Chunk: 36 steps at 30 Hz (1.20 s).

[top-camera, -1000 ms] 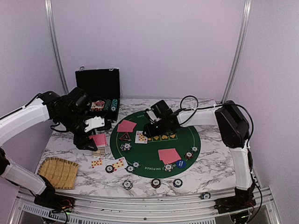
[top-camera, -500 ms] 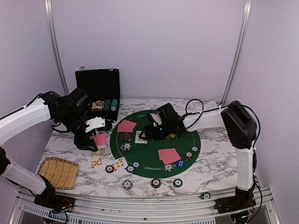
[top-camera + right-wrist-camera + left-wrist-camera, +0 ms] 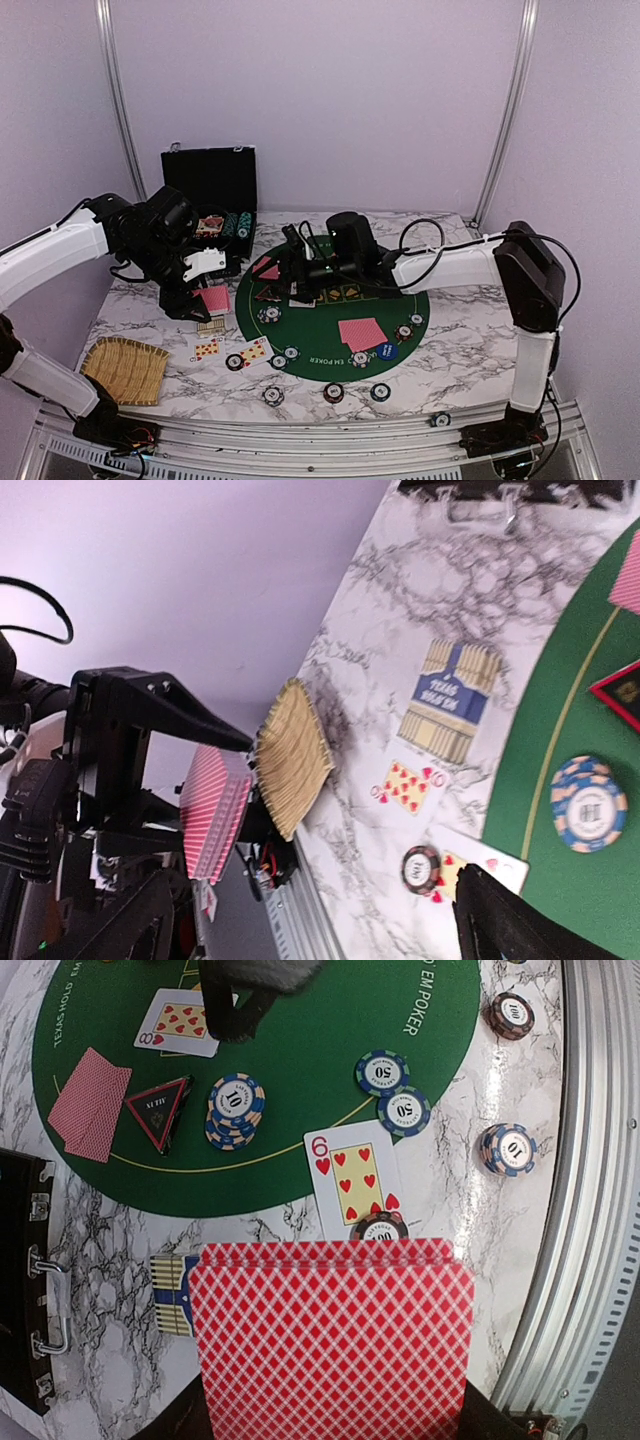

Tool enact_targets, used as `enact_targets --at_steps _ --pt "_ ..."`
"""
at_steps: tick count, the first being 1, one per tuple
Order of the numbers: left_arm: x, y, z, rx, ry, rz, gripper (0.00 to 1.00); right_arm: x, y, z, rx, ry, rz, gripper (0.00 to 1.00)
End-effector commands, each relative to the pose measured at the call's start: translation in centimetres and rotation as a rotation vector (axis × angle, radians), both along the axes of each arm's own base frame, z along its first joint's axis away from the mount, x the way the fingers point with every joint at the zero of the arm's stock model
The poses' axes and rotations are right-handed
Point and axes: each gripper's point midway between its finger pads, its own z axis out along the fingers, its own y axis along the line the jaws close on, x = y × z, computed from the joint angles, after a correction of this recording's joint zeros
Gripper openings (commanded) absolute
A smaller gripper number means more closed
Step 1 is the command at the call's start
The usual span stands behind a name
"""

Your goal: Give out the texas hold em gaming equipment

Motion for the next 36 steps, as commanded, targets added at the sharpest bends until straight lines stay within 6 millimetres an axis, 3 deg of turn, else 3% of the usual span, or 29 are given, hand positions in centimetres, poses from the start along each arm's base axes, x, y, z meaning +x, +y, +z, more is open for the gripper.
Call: enact_targets --at_steps 1,17,36 --pt "0.1 -0.3 0.9 -0.021 0.006 0.009 0.00 -2.6 3.2 1.6 0.112 0.082 0.115 0.96" --pt "0.2 -0.5 0.8 -0.026 0.012 0.004 0.00 -4.9 7.4 2.5 0.199 0.176 0.220 0.94" --pt "0.4 -1.0 1.4 -0.049 0.009 -0.004 0.00 -5.2 10.8 1.0 0.206 0.265 0.252 0.87"
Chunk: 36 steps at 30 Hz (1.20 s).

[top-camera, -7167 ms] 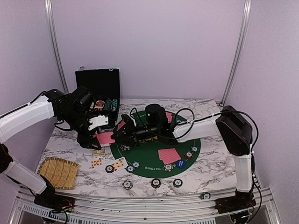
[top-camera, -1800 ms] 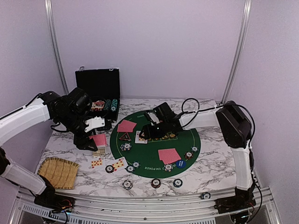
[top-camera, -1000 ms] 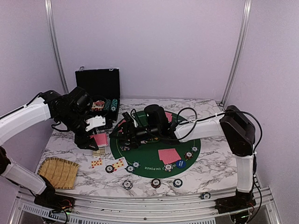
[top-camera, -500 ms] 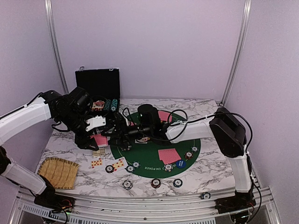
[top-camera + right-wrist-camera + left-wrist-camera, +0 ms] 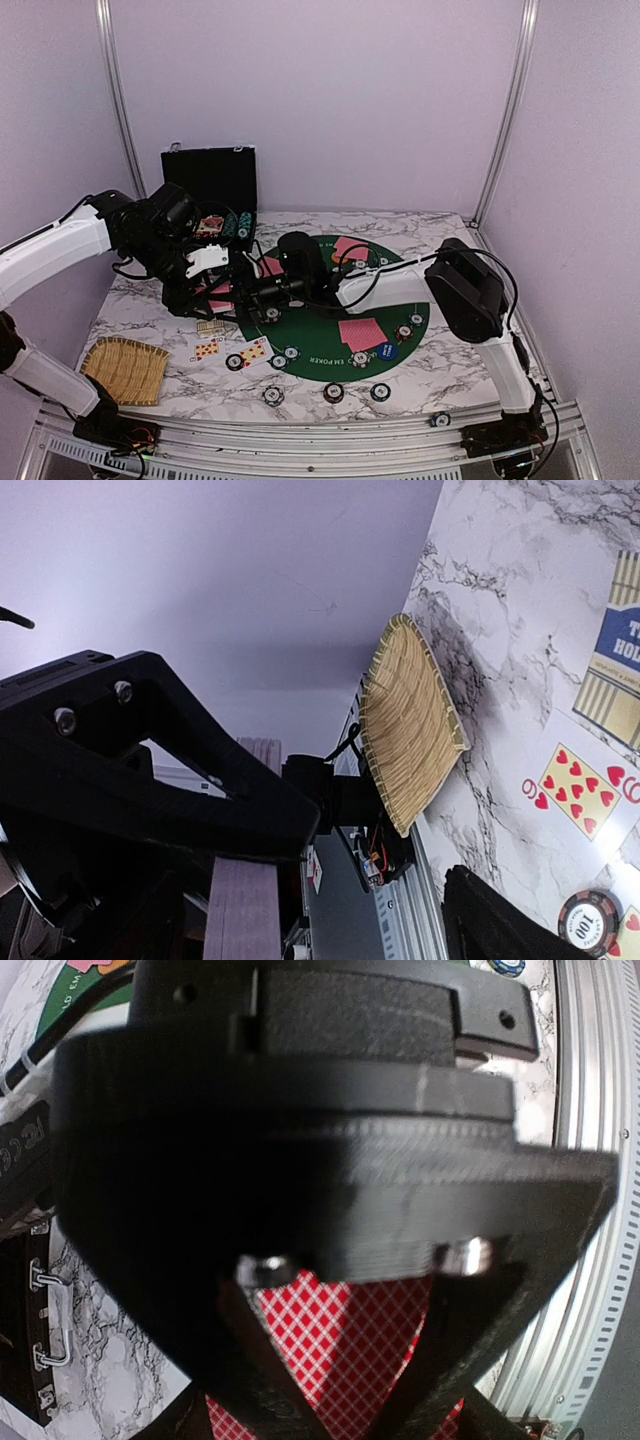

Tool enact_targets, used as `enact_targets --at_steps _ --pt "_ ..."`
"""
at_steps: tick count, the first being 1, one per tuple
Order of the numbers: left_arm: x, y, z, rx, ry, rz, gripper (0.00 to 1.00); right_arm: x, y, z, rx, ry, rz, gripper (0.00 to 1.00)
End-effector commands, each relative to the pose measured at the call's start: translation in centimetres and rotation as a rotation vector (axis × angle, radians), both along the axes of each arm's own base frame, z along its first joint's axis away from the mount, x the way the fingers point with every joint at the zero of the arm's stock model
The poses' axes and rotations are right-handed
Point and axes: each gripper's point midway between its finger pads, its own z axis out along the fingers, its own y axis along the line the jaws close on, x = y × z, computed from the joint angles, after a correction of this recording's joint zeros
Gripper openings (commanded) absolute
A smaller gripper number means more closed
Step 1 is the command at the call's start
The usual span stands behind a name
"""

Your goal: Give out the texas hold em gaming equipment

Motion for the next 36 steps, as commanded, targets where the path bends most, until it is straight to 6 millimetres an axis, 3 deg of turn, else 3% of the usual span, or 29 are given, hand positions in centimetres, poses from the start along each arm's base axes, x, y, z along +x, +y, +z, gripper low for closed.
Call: enact_targets --at_steps 1,5,15,23,25,30,36 --pt "0.1 -0.3 1.0 -0.027 0.000 0.005 0.00 0.1 1.0 1.4 0.043 -0.003 0.012 0.87" --pt "0.1 -0.3 1.1 -0.026 -0.002 0.004 0.00 0.1 0.8 0.0 -0.003 0.002 0.012 0.86" --pt "0.1 -0.1 1.0 -0.021 -0.005 0.005 0.00 1.1 -1.8 -1.5 -0.069 0.014 -0.032 0.81" --pt "-0.1 0.0 0.9 -0.018 -0.004 0.005 0.00 1.8 -3.4 -0.9 -0.080 0.002 -0.058 0.73" --pt "-0.1 0.0 0.7 -0.015 -0.002 0.006 0.00 1.9 -3.6 -0.6 -0.077 0.003 -0.059 0.69" --pt "-0.2 0.2 0.5 -0.009 0.002 0.007 0.00 1.6 -4.0 1.1 -0.029 0.009 -0.049 0.48" --pt "-0.3 0.3 0.3 -0.006 0.005 0.007 0.00 1.5 -4.5 3.1 -0.002 -0.001 -0.048 0.36"
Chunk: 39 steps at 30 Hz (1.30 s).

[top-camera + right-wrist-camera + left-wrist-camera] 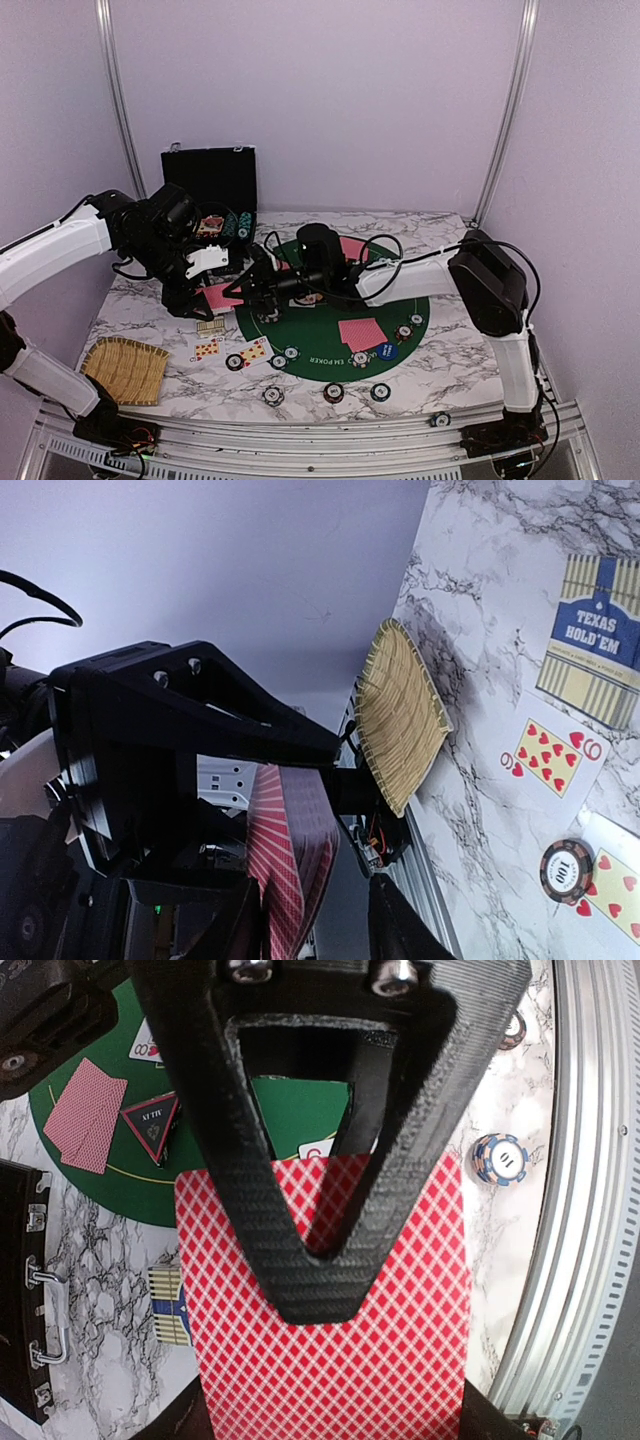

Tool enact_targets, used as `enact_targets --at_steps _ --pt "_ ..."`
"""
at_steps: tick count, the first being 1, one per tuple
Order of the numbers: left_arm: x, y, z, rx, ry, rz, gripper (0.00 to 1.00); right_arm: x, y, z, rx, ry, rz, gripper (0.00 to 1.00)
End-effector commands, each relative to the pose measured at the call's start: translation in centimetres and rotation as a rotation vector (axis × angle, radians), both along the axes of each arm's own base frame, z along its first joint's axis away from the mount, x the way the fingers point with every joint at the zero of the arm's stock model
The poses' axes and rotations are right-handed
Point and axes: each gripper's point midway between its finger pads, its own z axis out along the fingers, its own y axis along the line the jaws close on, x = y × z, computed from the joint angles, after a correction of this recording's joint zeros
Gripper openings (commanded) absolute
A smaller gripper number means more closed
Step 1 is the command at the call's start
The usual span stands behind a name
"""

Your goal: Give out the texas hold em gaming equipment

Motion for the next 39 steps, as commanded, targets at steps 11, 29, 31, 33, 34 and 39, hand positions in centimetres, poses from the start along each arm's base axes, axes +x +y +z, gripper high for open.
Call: enact_targets --at_steps 11,29,31,33,34,39 --pt "0.0 0.3 0.1 0.001 -0.005 0.010 0.00 -0.3 -1.9 3.0 0.045 0.018 0.002 0.15" --pt "0.0 0.6 -0.3 0.017 -0.011 0.013 0.00 1.5 -4.8 3.6 0.059 0.050 -0.040 0.00" --pt "0.0 0.6 -0.3 0.017 -0.012 0.012 0.00 1.9 -5.5 3.1 0.033 0.045 -0.050 0.00" --pt "0.0 0.7 -0.3 0.018 -0.015 0.013 0.00 2.5 -6.3 2.4 -0.006 0.033 -0.063 0.00" --pt "0.0 0.7 -0.3 0.019 -0.015 0.012 0.00 2.9 -6.7 2.1 -0.024 0.025 -0.071 0.00" --pt "-0.1 0.9 -0.4 0.021 -0.015 0.016 0.00 5.6 -9.7 1.0 -0.132 -0.073 -0.131 0.00"
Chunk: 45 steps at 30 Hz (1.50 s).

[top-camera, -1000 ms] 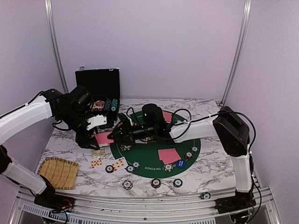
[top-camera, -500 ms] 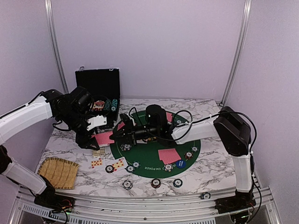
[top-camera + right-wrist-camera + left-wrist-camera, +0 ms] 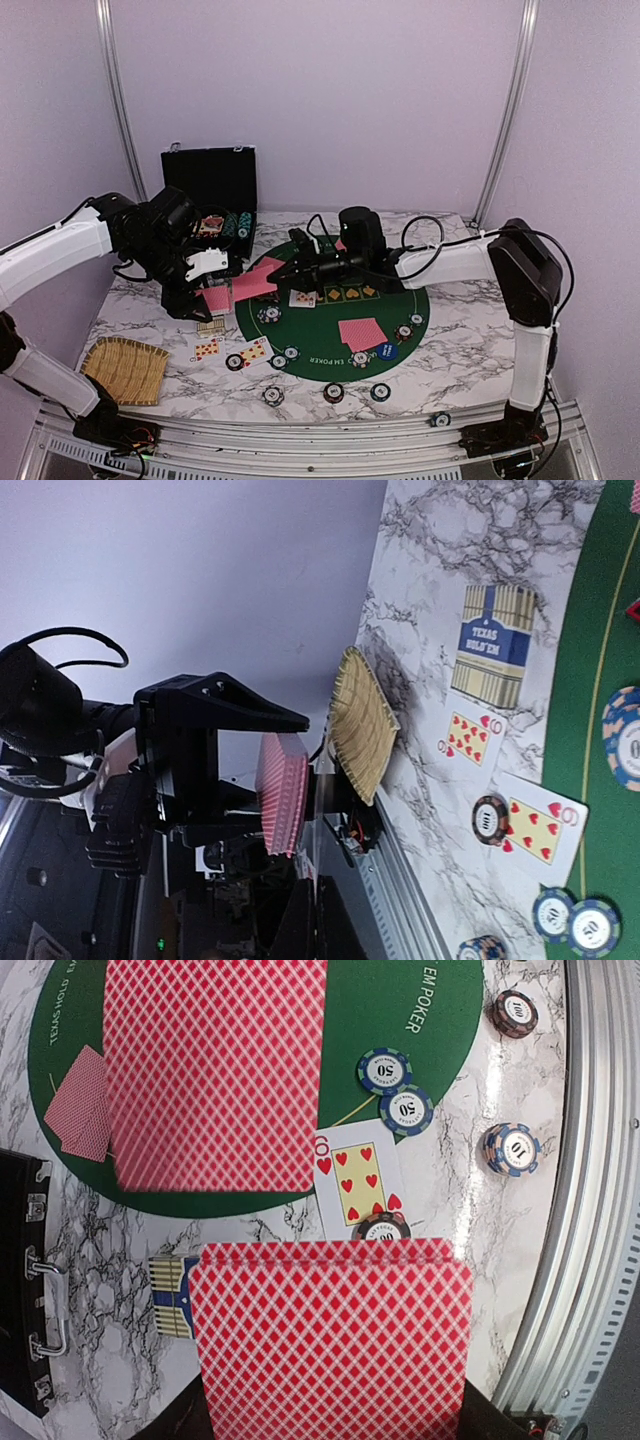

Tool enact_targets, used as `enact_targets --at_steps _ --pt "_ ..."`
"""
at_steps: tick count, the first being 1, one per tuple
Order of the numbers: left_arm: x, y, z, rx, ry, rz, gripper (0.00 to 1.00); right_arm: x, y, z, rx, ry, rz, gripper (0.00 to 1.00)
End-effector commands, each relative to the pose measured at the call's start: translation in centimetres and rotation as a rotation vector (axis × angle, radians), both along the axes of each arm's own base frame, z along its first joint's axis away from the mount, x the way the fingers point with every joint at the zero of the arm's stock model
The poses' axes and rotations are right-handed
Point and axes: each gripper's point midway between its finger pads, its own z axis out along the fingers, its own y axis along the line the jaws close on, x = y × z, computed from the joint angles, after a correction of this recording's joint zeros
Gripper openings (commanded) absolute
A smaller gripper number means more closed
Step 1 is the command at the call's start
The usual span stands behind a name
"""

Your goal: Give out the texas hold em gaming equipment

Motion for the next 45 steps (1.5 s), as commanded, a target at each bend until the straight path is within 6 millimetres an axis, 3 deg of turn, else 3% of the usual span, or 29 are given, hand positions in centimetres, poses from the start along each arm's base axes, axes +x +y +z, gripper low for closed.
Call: enact_targets --at_steps 1,8,11,18,24,29,39,45 --pt "-0.3 0.4 0.3 -0.005 -0.007 0.006 0.00 2.4 -3.1 0.0 -0.116 -0.135 -0.046 0.00" --pt "-0.3 0.4 0.3 -0.006 -0.006 0.008 0.00 8.6 -7.5 -1.8 -0.521 -0.438 -0.135 0.00" --pt "-0.3 0.4 0.3 -0.007 -0.002 0.008 0.00 11.5 -9.0 -1.6 -0.719 -0.635 -0.168 0.00" --pt "-0.4 0.4 0.3 -0.008 -0.002 0.007 0.00 15.8 -12.2 -2.5 -1.144 -0.991 -0.203 0.00" --pt "-0.3 0.4 0.4 -0.013 -0.003 0.010 0.00 16.3 -11.9 -4.7 -1.360 -1.209 -0.124 0.00" --pt "-0.3 0.3 0.6 -0.016 -0.007 0.015 0.00 15.6 -10.3 -6.9 -1.409 -1.336 -0.040 0.00" --pt "-0.3 0.4 0.7 -0.013 -0.012 0.015 0.00 13.1 -8.4 -11.7 -1.571 -1.576 0.187 0.00" --pt "-0.3 0.5 0.7 -0.012 -0.016 0.015 0.00 11.6 -7.8 -13.6 -1.575 -1.608 0.281 0.00"
